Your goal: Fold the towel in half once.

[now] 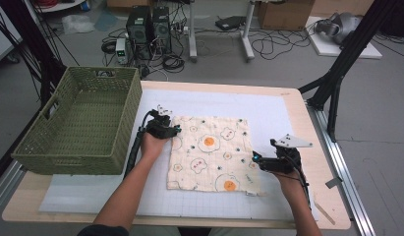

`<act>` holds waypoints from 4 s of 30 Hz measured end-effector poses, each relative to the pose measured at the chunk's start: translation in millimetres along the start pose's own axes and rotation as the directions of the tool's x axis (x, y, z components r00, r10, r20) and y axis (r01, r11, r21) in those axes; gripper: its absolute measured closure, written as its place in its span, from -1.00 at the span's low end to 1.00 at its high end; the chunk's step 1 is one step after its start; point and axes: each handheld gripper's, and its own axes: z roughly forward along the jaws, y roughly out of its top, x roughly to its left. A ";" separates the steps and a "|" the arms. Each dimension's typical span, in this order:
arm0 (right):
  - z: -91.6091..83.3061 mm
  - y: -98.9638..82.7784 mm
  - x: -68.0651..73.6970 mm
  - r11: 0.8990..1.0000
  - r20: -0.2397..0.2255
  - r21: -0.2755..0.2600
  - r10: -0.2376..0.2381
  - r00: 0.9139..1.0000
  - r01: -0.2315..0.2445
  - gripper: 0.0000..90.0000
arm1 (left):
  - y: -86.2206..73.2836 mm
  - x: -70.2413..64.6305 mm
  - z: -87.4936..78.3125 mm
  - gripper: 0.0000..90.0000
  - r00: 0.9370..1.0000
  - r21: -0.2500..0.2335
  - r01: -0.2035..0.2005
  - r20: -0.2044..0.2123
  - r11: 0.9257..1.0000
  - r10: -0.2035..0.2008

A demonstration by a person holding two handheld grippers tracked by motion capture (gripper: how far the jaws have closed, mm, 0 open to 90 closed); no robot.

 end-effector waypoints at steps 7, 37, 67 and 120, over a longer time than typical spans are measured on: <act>21.7 13.5 -13.9 0.998 0.029 0.051 0.031 0.999 -0.032 -0.64 | 0.3 -5.2 0.0 0.87 0.999 -0.005 -0.036 0.037 0.999 0.036; 123.6 52.5 -26.2 0.971 -0.037 0.240 0.000 0.999 0.009 0.91 | 4.7 7.2 -9.6 0.91 0.995 -0.085 0.093 0.043 0.992 -0.090; 49.1 59.8 -2.4 0.997 -0.075 0.053 -0.053 0.996 0.057 0.91 | 3.3 -15.3 -74.0 0.91 0.985 -0.197 0.034 0.172 0.980 0.000; 19.7 6.6 -3.3 0.995 -0.058 0.030 0.095 0.994 -0.094 -0.01 | -26.2 -19.3 -61.2 0.92 0.977 -0.084 0.013 0.211 0.996 0.005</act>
